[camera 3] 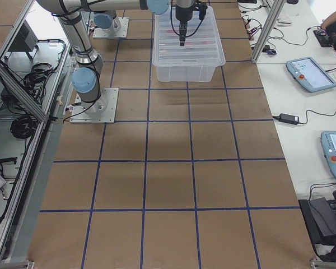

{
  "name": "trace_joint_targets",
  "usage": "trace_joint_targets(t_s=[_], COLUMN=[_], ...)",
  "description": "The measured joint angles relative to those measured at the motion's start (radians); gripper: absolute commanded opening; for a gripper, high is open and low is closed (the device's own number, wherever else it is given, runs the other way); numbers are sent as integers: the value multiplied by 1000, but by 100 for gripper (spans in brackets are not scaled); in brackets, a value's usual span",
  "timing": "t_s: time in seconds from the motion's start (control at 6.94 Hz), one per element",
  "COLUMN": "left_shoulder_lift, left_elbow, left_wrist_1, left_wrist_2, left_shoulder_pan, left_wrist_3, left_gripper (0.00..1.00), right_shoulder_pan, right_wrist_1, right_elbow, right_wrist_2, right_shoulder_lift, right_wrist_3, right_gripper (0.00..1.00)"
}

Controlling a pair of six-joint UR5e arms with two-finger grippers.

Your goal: Place red block in blue tray from box

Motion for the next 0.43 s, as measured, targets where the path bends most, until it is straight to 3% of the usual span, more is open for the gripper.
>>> trace_joint_targets(t_s=[0.43], left_shoulder_lift=[11], left_elbow=[-15], left_wrist_1=[0], left_wrist_2=[8], left_shoulder_pan=[-1], left_wrist_3=[0], left_gripper=[100], right_shoulder_pan=[0], right_wrist_1=[0], right_elbow=[0], right_wrist_2=[5], right_shoulder_lift=[-2], right_wrist_3=[0], right_gripper=[100])
